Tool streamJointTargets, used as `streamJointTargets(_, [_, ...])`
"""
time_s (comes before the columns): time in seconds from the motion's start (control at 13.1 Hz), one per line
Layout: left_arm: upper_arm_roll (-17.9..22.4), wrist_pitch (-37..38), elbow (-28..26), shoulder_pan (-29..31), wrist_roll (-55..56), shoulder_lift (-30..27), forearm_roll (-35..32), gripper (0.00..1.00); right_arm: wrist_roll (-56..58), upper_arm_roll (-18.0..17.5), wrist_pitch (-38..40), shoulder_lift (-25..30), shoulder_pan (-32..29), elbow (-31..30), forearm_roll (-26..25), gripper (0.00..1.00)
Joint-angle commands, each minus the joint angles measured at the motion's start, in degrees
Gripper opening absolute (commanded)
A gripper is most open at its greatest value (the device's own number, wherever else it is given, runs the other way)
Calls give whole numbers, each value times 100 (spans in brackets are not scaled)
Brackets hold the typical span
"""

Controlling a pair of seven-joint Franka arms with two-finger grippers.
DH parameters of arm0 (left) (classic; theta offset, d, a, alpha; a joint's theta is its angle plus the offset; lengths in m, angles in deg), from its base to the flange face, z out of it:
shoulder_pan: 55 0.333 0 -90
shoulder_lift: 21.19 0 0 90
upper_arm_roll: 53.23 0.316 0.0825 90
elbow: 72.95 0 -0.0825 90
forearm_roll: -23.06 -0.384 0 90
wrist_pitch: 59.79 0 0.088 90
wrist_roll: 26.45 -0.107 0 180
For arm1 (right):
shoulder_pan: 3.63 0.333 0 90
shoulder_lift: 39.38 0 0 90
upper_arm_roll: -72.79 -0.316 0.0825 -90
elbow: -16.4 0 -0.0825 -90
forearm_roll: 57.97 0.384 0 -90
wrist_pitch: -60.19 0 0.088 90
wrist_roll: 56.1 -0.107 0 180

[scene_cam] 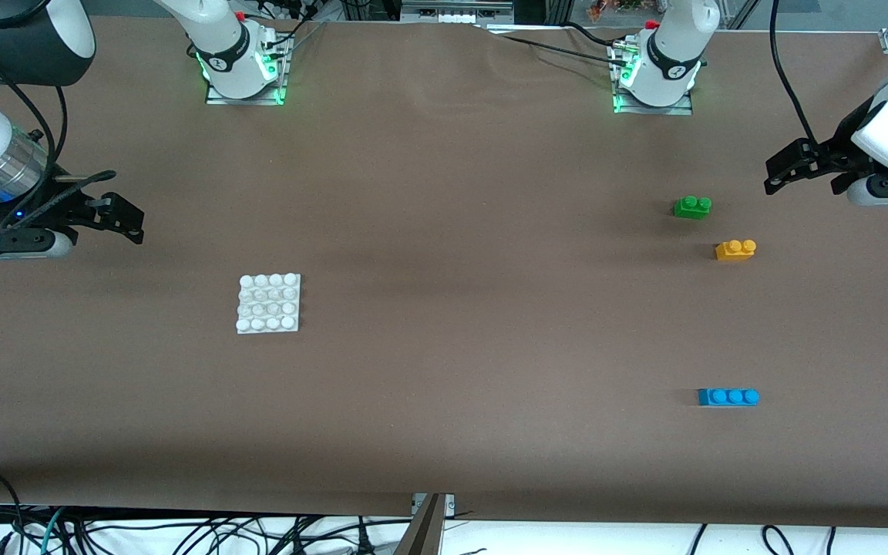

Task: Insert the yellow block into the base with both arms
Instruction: 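Move the right gripper down onto the white base plate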

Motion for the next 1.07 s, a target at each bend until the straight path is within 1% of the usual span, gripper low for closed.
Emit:
streamJointTargets(0.0, [4,125,109,35,-116,1,120,100,94,-9,286,-186,51,113,6,100])
streamJointTargets(0.15, [4,125,109,35,-116,1,120,100,103,-18,296,-441,95,104,6,100])
streamJointTargets(0.38, [4,125,109,35,-116,1,111,100,59,-9,252,-556,104,69,6,100])
streamJointTargets(0.46, [4,125,109,35,-116,1,120,100,76,0,304,-957,104,121,32,100])
streamJointTargets(0.68, [4,116,109,35,-116,10,120,100,6,9,86,-1075,78,-19,558,100])
streamJointTargets(0.84, [4,125,109,44,-116,1,120,100,-38,9,-605,-1075,86,-517,639,100])
streamJointTargets(0.99, [4,125,109,44,-116,1,120,100,-213,0,-1597,-1084,104,-1228,639,100])
